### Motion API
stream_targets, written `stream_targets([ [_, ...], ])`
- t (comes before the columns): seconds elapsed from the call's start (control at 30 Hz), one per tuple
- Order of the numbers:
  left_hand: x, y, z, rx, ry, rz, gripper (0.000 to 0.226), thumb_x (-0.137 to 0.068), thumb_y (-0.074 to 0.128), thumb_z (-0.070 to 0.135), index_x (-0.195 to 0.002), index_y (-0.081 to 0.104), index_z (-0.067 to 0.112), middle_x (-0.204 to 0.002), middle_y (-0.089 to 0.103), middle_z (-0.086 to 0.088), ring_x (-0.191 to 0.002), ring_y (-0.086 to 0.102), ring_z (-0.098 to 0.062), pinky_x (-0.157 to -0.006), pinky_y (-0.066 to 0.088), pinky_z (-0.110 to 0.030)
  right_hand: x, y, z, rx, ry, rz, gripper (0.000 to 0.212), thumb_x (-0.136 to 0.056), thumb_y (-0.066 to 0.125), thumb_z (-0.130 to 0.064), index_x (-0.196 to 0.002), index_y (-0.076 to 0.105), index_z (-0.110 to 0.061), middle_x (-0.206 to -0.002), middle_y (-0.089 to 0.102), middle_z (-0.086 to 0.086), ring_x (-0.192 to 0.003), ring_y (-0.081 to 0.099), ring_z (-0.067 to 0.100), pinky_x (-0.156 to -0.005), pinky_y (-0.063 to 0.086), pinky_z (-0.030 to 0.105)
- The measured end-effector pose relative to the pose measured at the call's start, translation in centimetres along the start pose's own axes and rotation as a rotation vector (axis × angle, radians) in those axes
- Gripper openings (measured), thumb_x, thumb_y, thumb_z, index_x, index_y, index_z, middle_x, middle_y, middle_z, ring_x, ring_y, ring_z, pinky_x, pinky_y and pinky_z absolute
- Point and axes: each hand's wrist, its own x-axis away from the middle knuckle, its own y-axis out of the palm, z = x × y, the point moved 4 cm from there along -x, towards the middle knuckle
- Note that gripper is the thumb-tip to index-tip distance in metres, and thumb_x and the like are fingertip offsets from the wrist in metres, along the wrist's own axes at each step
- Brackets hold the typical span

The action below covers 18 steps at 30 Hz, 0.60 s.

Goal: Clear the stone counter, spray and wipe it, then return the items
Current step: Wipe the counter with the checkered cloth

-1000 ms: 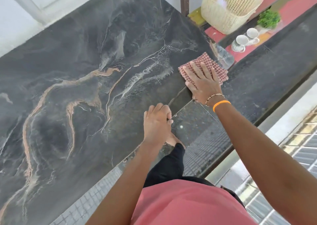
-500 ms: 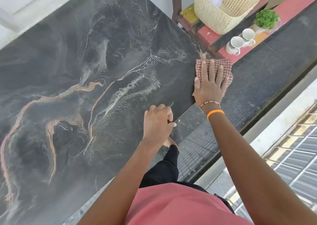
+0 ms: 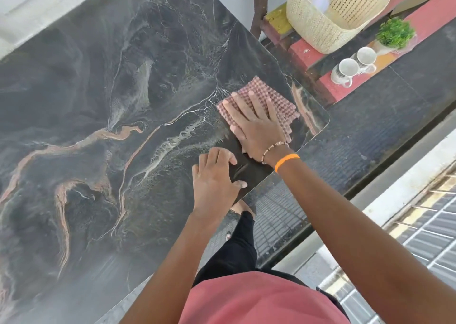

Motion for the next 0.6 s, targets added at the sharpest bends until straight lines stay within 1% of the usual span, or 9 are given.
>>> stream_targets([
  [0.07,0.1,0.2,0.2,0.000,0.015,-0.001,0.054,-0.061,0.081,0.032,-0.104,0.049,0.024,-0.114,0.048,0.012,-0.106,0.043,-0.015,-0.080,0.021,-0.024,-3.4,-0.9,1.2,-0.034,0.036,0.004,0.053,-0.097,0.027,-0.038,-0.148,0.013,-0.034,-0.159,0.011,-0.007,-0.147,0.007,0.026,-0.118,0.000,0.051],
  [0.1,0.2,0.3,0.3,0.014,0.022,-0.001,0.057,-0.061,0.081,0.030,-0.108,0.049,0.024,-0.119,0.047,0.012,-0.111,0.042,-0.013,-0.084,0.022,-0.024,-4.7,-1.3,2.0,-0.040,0.061,0.002,0.053,-0.098,0.027,-0.037,-0.148,0.012,-0.034,-0.159,0.010,-0.007,-0.147,0.005,0.026,-0.118,-0.001,0.051],
  [0.13,0.2,0.4,0.3,0.035,0.023,-0.004,0.060,-0.062,0.081,0.028,-0.112,0.049,0.024,-0.124,0.046,0.011,-0.118,0.041,-0.012,-0.091,0.023,-0.025,-5.7,-1.7,2.8,-0.042,0.090,0.002,0.053,-0.098,0.027,-0.037,-0.148,0.011,-0.034,-0.159,0.008,-0.007,-0.147,0.004,0.026,-0.118,-0.001,0.050],
  [0.2,0.2,0.7,0.3,0.062,0.020,-0.022,0.065,-0.065,0.080,0.025,-0.121,0.048,0.023,-0.134,0.042,0.009,-0.131,0.034,-0.011,-0.106,0.018,-0.027,-6.6,-2.0,4.6,-0.050,0.153,0.006,0.053,-0.098,0.027,-0.035,-0.149,0.009,-0.033,-0.160,0.005,-0.007,-0.147,0.001,0.025,-0.118,-0.002,0.049],
  [0.27,0.0,0.9,0.3,0.074,0.023,-0.052,0.065,-0.070,0.077,0.026,-0.126,0.045,0.021,-0.140,0.038,0.007,-0.138,0.026,-0.013,-0.113,0.013,-0.032,-6.2,-2.2,5.8,-0.074,0.239,0.029,0.054,-0.099,0.025,-0.034,-0.149,0.007,-0.033,-0.160,0.003,-0.007,-0.147,0.000,0.026,-0.118,-0.001,0.050],
  [0.33,-0.3,1.0,0.5,0.117,0.028,-0.059,0.061,-0.076,0.072,0.030,-0.129,0.044,0.020,-0.142,0.037,0.006,-0.139,0.025,-0.012,-0.115,0.011,-0.033,-4.6,-2.2,6.8,-0.108,0.363,0.076,0.055,-0.098,0.026,-0.034,-0.149,0.006,-0.031,-0.160,0.003,-0.006,-0.147,0.001,0.028,-0.118,0.001,0.052],
  [0.43,-1.1,0.8,0.9,0.181,0.040,-0.026,0.050,-0.084,0.063,0.028,-0.128,0.045,0.018,-0.141,0.039,0.006,-0.138,0.027,-0.012,-0.114,0.009,-0.028,-1.1,-1.5,6.9,-0.126,0.502,0.111,0.057,-0.097,0.028,-0.033,-0.150,0.007,-0.026,-0.160,0.004,-0.002,-0.146,0.004,0.032,-0.118,0.002,0.053],
  [0.5,-1.7,0.8,1.0,0.210,0.042,0.002,0.043,-0.086,0.060,0.022,-0.127,0.047,0.016,-0.139,0.041,0.004,-0.137,0.029,-0.015,-0.114,0.011,-0.029,1.1,-0.9,6.0,-0.110,0.496,0.116,0.057,-0.097,0.028,-0.033,-0.150,0.008,-0.024,-0.160,0.006,-0.002,-0.147,0.004,0.032,-0.118,0.002,0.053],
  [0.6,-2.5,1.1,1.3,0.222,0.051,0.017,0.039,-0.087,0.058,0.015,-0.124,0.049,0.015,-0.137,0.044,0.002,-0.138,0.029,-0.017,-0.116,0.014,-0.035,4.1,0.1,4.2,-0.101,0.405,0.097,0.057,-0.095,0.029,-0.033,-0.149,0.015,-0.025,-0.159,0.013,-0.002,-0.146,0.010,0.031,-0.117,0.005,0.054],
])
